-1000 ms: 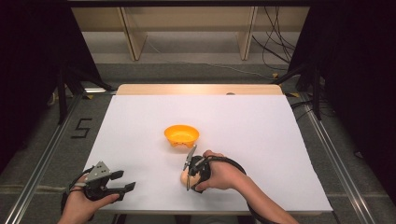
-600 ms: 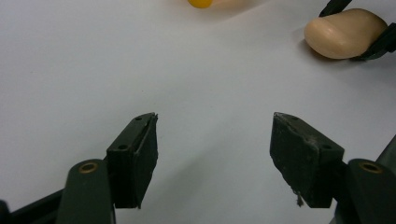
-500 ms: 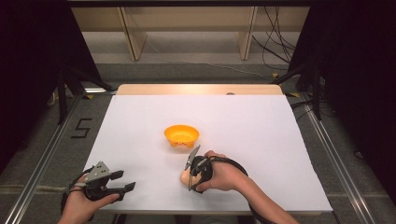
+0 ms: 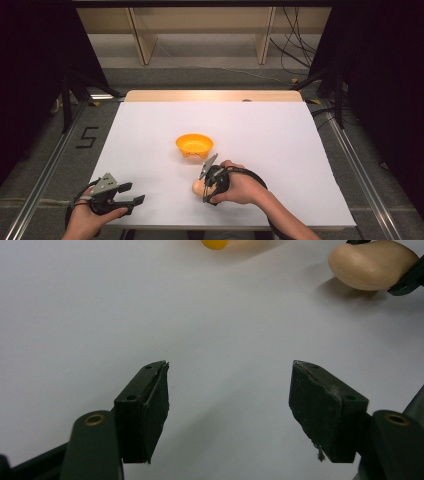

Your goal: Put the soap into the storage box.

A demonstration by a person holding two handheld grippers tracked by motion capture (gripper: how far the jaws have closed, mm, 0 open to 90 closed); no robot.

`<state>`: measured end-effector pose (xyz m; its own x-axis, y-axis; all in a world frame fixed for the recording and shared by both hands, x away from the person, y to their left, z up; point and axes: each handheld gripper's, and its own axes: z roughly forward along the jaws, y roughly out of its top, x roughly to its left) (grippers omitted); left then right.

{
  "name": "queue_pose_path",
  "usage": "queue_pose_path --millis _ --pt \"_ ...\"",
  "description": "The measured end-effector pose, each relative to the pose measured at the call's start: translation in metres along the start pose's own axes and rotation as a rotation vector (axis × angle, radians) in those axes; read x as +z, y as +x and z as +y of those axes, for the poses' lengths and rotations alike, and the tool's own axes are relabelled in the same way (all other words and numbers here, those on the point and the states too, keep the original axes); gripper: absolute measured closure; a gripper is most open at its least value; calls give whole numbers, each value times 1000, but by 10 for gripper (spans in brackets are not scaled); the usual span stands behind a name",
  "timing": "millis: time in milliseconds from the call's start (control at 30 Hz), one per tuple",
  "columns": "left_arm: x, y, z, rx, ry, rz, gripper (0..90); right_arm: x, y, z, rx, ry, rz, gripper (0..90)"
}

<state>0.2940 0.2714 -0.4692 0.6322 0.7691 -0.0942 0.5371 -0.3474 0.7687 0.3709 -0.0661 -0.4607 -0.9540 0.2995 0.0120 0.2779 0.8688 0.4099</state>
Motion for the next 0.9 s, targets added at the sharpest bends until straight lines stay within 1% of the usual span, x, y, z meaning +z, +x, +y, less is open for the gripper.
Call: queue_pose_path --millis 33,133,167,200,233,367,433,500,533,567,600,633,700,733,767,800,867,900 --pt "0 0 0 -2 -2 1 321 -1 -1 0 7 -16 -3 332" --pt "0 0 0 -1 -5 3 321 -2 -1 -1 0 -25 -4 332" --pt "0 -1 0 -12 -14 -5 321 -4 -1 -1 14 -30 -12 332" --pt "0 -1 0 -12 -14 -5 321 -4 -1 -1 14 -30 -12 332" --pt "0 0 0 -3 -5 3 321 -5 -2 -2 29 -38 -12 332" --pt "0 0 0 -2 -6 4 321 -6 -3 -3 25 -49 -23 332" --pt "0 -1 0 -14 -17 -4 321 -8 -3 -5 45 -61 -29 332" --pt "0 -1 0 -12 -16 -2 321 -8 -4 -5 44 -63 -23 333" --pt "0 -1 0 -13 -17 -3 321 -9 -4 -5 51 -72 -28 332" --pt "0 -1 0 -13 -17 -3 321 -9 -4 -5 57 -70 -27 332" --pt "0 -1 0 -13 -19 0 321 -9 -5 -5 46 -74 -25 332" --pt "1 -2 0 -24 -28 -3 321 -10 -5 -6 62 -79 -28 332" --pt "1 -2 0 -25 -27 -4 321 -11 -5 -6 61 -80 -27 332" --pt "1 -2 0 -23 -29 -2 321 -11 -6 -6 54 -90 -32 332" --pt "1 -2 0 -24 -26 -2 321 -11 -6 -6 56 -92 -30 332" --pt "1 -2 0 -23 -29 10 321 -11 -6 -6 55 -95 -34 332" --pt "0 -2 0 -22 -28 10 321 -11 -6 -6 58 -96 -36 332" --pt "0 -2 0 -18 -24 11 321 -12 -7 -6 60 -106 -41 332"
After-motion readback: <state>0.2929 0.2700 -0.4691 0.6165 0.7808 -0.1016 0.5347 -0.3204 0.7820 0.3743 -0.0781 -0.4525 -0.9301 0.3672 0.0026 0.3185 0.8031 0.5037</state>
